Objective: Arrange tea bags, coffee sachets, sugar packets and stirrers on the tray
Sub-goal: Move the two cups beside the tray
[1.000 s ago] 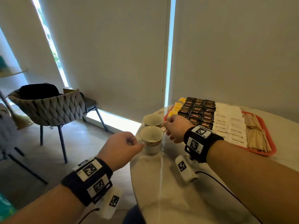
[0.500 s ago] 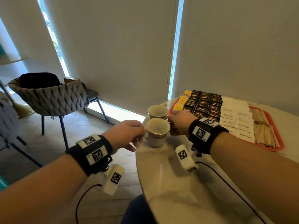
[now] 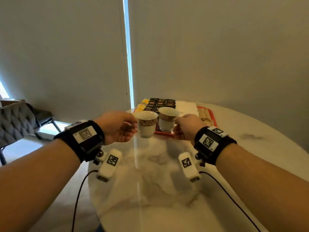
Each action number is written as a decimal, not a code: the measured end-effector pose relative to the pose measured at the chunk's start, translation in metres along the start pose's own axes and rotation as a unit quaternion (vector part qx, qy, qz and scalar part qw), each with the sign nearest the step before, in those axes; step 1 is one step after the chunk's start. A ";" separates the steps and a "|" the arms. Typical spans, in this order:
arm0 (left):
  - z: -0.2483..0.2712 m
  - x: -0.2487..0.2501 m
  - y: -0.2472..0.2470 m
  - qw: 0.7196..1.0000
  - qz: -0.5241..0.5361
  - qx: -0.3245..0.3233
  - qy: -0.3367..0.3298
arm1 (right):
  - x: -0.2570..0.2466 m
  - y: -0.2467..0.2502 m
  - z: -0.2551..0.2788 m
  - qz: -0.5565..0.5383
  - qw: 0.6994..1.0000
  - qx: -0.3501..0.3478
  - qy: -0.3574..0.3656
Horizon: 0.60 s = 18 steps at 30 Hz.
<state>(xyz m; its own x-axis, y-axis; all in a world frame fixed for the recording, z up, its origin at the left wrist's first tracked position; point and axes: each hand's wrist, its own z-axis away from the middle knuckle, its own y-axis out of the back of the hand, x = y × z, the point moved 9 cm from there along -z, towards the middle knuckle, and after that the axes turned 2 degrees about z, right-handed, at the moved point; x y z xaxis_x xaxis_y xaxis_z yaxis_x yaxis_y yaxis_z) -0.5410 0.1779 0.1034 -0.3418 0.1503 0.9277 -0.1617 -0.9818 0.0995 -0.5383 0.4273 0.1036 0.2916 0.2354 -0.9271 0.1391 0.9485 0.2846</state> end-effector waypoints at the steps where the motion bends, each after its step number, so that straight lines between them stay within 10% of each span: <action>1: -0.004 0.002 -0.020 1.000 0.013 -0.016 0.001 | 0.007 0.022 0.001 -0.004 1.000 0.021 -0.001; 18: -0.063 0.034 -0.346 0.992 0.076 -0.100 -0.007 | 0.114 0.299 -0.029 0.036 0.975 0.215 -0.053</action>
<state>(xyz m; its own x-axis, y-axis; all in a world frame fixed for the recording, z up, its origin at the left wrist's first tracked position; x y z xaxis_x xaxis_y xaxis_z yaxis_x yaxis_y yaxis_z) -0.5553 0.5297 0.0777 -0.3634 -0.0006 0.9316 -0.2907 -0.9500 -0.1140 -0.4905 0.7439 0.0761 0.4083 0.2534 -0.8770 0.4910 0.7490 0.4450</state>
